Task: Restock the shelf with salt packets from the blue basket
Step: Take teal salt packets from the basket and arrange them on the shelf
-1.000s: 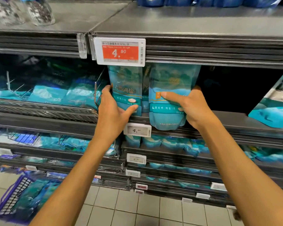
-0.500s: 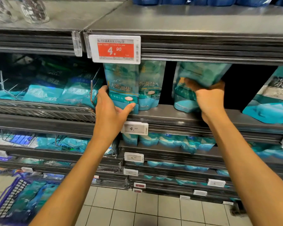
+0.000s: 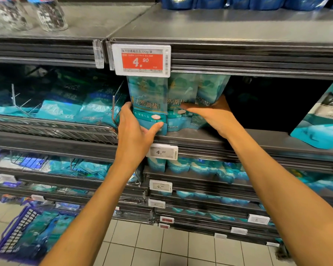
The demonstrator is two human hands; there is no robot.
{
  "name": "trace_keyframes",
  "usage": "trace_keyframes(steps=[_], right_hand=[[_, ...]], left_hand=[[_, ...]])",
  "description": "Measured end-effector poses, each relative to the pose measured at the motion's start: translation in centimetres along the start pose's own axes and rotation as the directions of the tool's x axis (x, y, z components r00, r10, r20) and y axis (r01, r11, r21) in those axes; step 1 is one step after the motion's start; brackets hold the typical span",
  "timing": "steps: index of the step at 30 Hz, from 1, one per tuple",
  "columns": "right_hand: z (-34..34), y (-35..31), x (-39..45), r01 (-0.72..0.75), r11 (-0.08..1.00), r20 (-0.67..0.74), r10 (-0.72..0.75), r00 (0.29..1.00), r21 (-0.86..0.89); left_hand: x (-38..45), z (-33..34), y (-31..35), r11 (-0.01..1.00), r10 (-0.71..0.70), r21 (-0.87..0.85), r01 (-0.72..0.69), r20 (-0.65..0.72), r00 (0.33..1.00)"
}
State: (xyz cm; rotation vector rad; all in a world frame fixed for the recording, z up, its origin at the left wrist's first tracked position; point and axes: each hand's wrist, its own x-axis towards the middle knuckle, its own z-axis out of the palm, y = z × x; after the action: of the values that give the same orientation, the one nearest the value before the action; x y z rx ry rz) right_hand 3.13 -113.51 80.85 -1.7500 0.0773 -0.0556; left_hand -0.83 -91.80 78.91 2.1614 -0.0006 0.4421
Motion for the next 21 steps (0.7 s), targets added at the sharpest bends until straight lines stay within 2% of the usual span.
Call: trace_keyframes(steps=[5,10,16,21], right_hand=[[0.2,0.2,-1.1,0.021,0.989,-0.137,-0.042,0.99,-0.147],[1.1,0.6,-3.2,0.197,0.979,-0.205,-0.204,0.957,-0.053],[1.0,1.0,-4.5,0.226,0.973,-0.144,-0.23,0.962,-0.047],[0.0,2.0,-5.3,0.225,0.973,-0.098,-0.229,0.968,-0.054]], left_hand=[[0.0,-0.1,0.2,1.0,0.021,0.018,-0.021,-0.001,1.0],[0.1,-0.3,0.0,0.999,0.029,0.02,-0.029,0.009,1.0],[-0.3,-0.5,-0.2,0.995,0.075,0.057,-0.077,0.037,0.996],[-1.8,-0.6,-0.3,0.996,0.087,0.017,-0.087,0.028,0.996]])
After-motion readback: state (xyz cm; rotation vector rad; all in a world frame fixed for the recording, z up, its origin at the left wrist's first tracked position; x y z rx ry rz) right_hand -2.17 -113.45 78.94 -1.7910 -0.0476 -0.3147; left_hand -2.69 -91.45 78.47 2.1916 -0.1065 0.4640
